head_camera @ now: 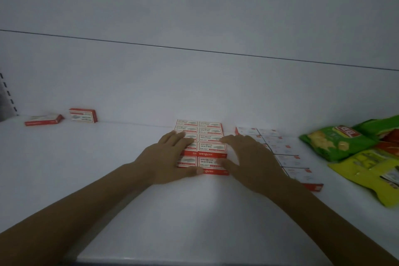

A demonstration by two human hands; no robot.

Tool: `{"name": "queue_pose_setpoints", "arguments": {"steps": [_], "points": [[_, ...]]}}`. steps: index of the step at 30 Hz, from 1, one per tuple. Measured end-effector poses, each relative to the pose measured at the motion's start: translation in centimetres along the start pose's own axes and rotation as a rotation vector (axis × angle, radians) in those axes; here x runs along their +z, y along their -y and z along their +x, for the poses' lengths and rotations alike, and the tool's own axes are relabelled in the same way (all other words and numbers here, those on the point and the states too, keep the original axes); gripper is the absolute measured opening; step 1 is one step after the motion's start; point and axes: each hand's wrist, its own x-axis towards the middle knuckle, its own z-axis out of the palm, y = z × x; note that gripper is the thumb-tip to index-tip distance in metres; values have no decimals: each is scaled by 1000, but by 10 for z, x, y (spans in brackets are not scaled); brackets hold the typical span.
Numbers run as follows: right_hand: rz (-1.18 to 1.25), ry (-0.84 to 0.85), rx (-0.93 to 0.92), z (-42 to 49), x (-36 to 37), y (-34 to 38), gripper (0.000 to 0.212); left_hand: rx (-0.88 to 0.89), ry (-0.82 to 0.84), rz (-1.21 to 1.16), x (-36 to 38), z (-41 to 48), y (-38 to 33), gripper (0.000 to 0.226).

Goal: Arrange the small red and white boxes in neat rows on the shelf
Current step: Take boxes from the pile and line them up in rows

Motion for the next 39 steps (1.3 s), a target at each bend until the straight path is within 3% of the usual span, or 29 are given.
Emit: {"name": "queue_pose_setpoints", "arguments": {"steps": [6, 11, 14, 22, 26, 33, 39], "points": [[53, -80, -48, 8, 2, 50, 50, 86, -67, -10, -14, -13, 26, 110], [136, -48, -112, 33, 19, 114, 46, 108, -52, -27, -32, -53, 82, 81], [150, 2, -177, 56, 43, 162, 45, 82, -71, -41, -47, -86, 129, 80], [143, 10, -353, 132, 91, 304, 47, -230, -58, 21, -80, -156, 272, 72], [100, -7, -370, 181, 110, 354, 45, -346, -264, -346, -72, -158, 303, 72], [60, 195, -245, 230, 143, 383, 52, -303, -437, -506, -67, -150, 320, 52], [0, 107, -277, 191, 124, 368, 35, -354, -459, -449, -64, -147, 323, 63]]}}
